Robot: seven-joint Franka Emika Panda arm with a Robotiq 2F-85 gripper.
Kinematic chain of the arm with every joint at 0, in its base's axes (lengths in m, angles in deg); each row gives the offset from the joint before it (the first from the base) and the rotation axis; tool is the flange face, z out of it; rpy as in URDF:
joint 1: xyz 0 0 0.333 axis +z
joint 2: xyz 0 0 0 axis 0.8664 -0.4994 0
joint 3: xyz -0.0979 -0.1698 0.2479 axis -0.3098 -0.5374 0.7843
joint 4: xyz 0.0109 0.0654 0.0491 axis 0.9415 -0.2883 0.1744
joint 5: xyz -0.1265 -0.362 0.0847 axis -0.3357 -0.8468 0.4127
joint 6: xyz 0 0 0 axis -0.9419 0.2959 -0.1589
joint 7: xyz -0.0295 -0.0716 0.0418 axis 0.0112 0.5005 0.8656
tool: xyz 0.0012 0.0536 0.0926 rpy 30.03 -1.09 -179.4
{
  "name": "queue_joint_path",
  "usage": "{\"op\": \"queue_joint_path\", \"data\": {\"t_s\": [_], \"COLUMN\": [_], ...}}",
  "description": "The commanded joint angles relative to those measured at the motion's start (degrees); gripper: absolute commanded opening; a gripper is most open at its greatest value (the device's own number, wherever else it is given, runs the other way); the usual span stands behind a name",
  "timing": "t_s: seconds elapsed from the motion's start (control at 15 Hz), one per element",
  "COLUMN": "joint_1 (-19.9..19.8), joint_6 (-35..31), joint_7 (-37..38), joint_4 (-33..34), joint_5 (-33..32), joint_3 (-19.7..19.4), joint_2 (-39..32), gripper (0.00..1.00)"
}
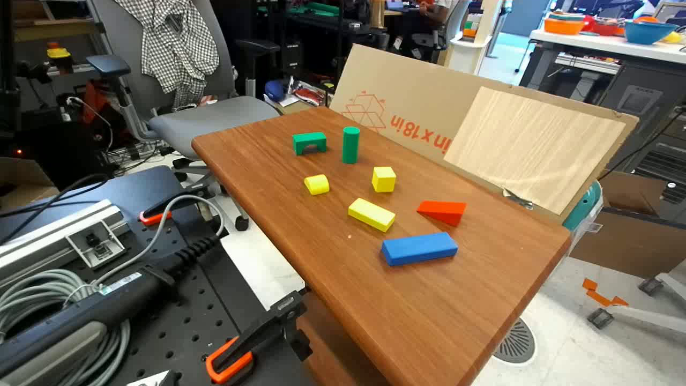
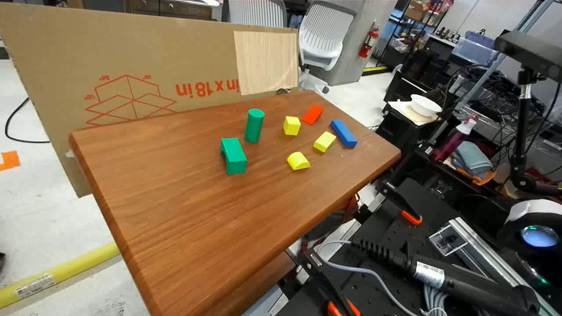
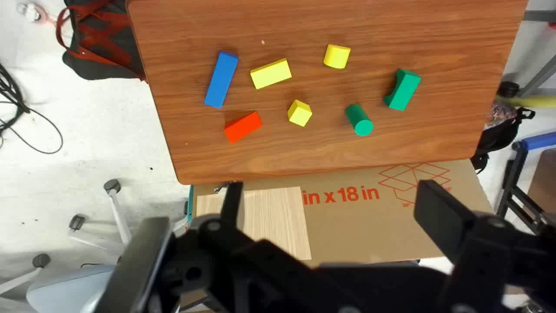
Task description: Move the green rectangular block towards you
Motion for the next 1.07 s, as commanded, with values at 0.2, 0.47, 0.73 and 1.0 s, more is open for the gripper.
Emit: {"op": "queue_joint_path", "data": {"t_s": [0.2, 0.47, 0.73, 1.0], "joint_1": [-0.67, -0.67, -1.03, -1.09], "joint_6": [0.10, 0.10, -2.43, -10.44], "joint_7": [-0.32, -0.32, 0.48, -0.31], "joint_4": [0.11, 0.11, -1.50, -6.01], "joint_5": [0.40, 0.40, 0.59, 2.68], "joint_3": [0.55, 0.55, 0.22, -1.46], "joint_2": [-0.07, -0.07, -2.07, -7.12], "gripper": [1.00, 1.00, 1.00, 1.00]}}
